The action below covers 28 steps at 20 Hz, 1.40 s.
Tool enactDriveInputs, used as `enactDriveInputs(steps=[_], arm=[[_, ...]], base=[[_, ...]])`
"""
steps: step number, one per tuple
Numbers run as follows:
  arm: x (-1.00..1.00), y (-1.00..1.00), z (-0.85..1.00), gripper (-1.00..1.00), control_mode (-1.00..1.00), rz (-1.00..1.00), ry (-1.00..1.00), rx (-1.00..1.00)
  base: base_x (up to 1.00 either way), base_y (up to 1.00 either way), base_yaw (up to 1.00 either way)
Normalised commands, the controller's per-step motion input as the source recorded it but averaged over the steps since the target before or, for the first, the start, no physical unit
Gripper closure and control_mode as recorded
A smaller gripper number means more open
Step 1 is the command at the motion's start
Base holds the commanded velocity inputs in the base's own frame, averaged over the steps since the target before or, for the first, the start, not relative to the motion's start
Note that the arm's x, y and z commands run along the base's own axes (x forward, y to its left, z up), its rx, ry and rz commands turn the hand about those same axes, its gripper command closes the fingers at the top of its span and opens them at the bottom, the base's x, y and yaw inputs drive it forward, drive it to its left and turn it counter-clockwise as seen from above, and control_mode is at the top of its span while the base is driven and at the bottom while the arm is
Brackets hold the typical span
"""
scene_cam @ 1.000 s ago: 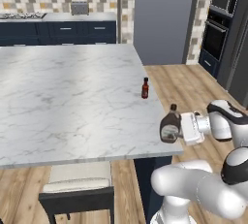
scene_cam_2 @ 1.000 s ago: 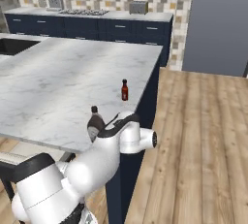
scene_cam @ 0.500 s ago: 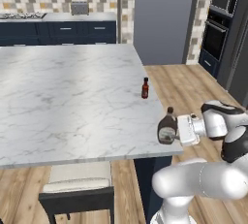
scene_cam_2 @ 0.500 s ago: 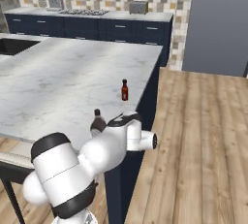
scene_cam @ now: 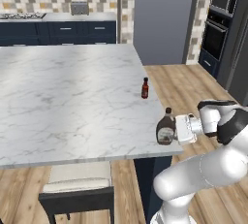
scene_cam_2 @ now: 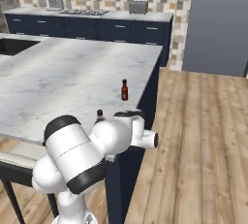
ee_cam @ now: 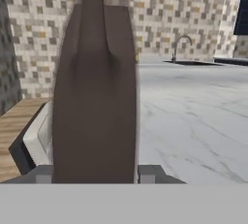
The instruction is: Move the syrup bottle and condiment bottle from the cabinet to the dining counter.
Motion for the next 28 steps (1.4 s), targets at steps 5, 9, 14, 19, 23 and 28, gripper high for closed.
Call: enactDriveInputs(steps=[5,9,14,19,23,28], arm=[[0.11,0.0,-0.14,1.0,-1.0,0.0,0.0,0.0],[0.0,0.0,-0.09,1.0,-1.0,0.0,0.0,0.0],[0.0,0.0,-0.01,1.0,-1.0,0.0,0.0,0.0],[0.0,0.0,0.0,1.0,-1.0,0.0,0.0,0.0],[0.0,0.0,0.0,1.0,-1.0,0.0,0.0,0.0],[0.0,0.0,0.0,1.0,-1.0,0.0,0.0,0.0]], base=[[0.0,0.0,0.0],[0.0,0.0,0.0],[0.0,0.0,0.0],[0.0,0.0,0.0],[0.0,0.0,0.0],[0.0,0.0,0.0]])
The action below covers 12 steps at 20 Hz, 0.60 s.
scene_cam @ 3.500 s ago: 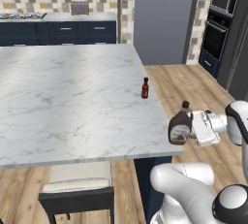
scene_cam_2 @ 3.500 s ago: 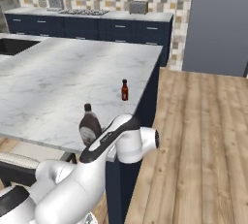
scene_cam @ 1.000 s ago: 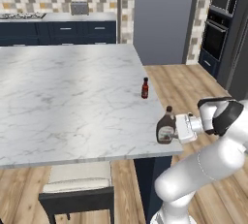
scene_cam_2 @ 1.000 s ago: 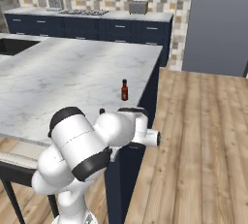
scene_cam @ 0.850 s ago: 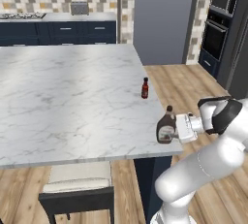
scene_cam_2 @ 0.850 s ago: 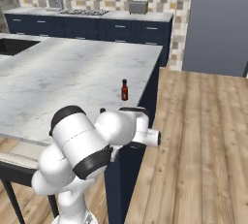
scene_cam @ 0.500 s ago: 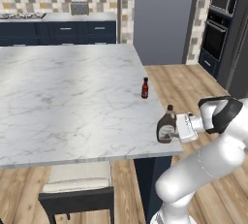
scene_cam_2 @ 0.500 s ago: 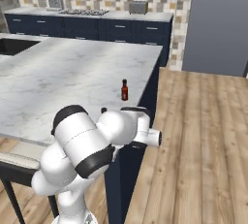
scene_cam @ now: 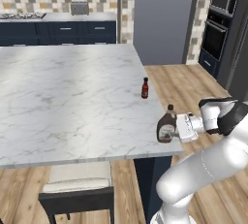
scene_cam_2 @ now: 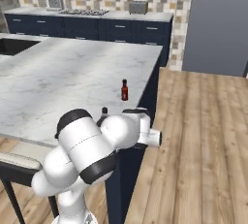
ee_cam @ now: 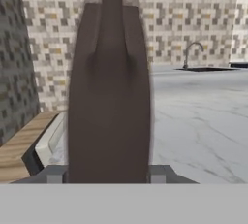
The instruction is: Move the syrup bottle and condiment bottle from the cabinet to the dining counter.
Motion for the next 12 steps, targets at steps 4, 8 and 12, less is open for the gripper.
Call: enactDriveInputs(steps=[4,8,12], arm=[[0.0,0.0,0.0,-1.0,-1.0,0.0,0.0,0.0],[0.0,0.0,0.0,-1.0,-1.0,0.0,0.0,0.0],[-0.07,0.0,0.01,-1.0,-1.0,0.0,0.0,0.0]], base=[[0.0,0.0,0.0],[0.0,0.0,0.0],[0.0,0.0,0.0]])
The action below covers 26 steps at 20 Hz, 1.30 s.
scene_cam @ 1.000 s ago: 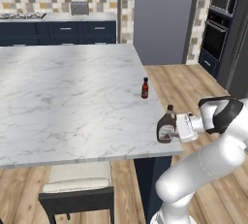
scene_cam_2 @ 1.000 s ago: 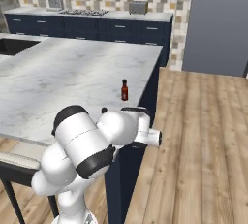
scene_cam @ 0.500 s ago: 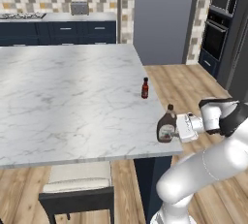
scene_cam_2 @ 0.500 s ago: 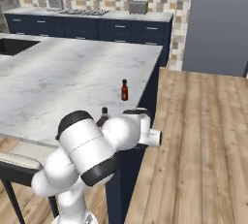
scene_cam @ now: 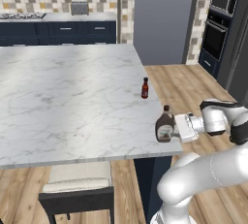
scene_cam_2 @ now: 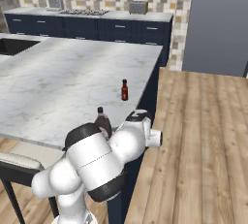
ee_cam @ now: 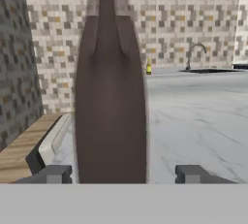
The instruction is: Move the syrup bottle and condiment bottle from the cabinet to the dining counter.
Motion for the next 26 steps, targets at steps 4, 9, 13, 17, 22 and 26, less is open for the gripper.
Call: enactDriveInputs(steps=[4,9,13,17,22,26], arm=[[-0.42,0.01,0.11,-1.0,-1.0,0.0,0.0,0.0],[-0.26,0.0,0.22,-1.0,-1.0,0.0,0.0,0.0],[-0.29,-0.04,0.47,-1.0,-1.0,-0.02,0.0,0.0],[-0.5,-0.26,0.51,-1.0,-1.0,-0.08,0.0,0.0],[-0.67,-0.36,0.53,-1.0,-1.0,-0.15,0.0,0.0],[-0.54,-0.06,0.96,-1.0,-1.0,-0.19,0.0,-0.02]], base=[[0.0,0.0,0.0],[0.0,0.0,0.0],[0.0,0.0,0.0],[0.0,0.0,0.0],[0.0,0.0,0.0],[0.0,0.0,0.0]])
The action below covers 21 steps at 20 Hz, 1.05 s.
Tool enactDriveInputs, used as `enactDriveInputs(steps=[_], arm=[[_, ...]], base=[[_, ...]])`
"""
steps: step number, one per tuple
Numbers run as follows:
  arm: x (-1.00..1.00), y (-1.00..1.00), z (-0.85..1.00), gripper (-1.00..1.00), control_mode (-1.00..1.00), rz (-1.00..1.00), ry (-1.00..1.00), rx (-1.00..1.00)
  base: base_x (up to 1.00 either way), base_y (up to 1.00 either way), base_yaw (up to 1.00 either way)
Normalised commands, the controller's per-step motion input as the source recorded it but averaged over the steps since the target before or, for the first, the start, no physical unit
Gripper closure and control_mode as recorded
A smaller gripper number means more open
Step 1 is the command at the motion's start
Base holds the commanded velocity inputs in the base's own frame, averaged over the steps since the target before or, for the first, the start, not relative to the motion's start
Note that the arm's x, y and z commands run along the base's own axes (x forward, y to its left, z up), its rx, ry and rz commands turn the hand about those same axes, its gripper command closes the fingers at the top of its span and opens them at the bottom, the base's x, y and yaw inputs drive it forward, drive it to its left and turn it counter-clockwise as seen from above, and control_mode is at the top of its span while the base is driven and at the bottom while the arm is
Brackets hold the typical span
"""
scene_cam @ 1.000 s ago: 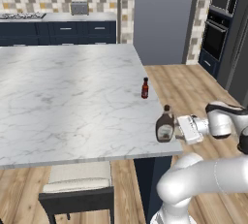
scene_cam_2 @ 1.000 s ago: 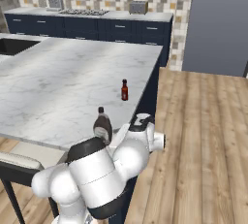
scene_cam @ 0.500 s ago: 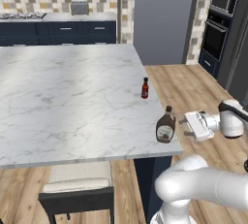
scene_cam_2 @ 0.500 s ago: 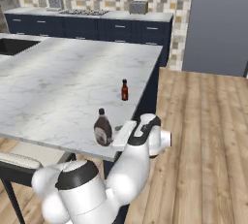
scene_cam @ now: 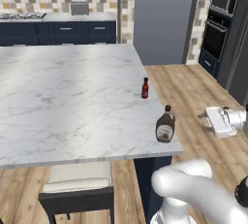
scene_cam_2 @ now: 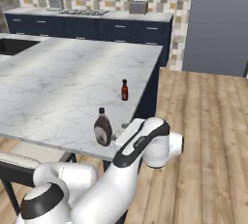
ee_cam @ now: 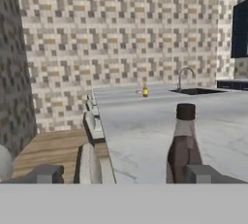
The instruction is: Move the syrup bottle and condiment bottle from the cabinet to the dining counter.
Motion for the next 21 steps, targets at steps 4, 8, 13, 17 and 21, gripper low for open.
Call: enactDriveInputs(steps=[4,8,13,17,21], arm=[[-0.42,0.02,1.0,-1.0,-1.0,-0.21,0.07,-0.13],[-0.33,0.33,1.0,-1.0,-1.0,-0.21,0.2,-0.27],[-0.2,0.65,1.0,-1.0,-1.0,-0.22,0.34,-0.46],[-0.06,0.75,0.97,-1.0,-1.0,-0.23,0.48,-0.5],[0.04,0.93,0.54,-1.0,-1.0,-0.21,0.52,-0.38]], base=[[0.0,0.0,0.0],[0.0,0.0,0.0],[0.0,0.0,0.0],[0.0,0.0,0.0],[0.0,0.0,0.0]])
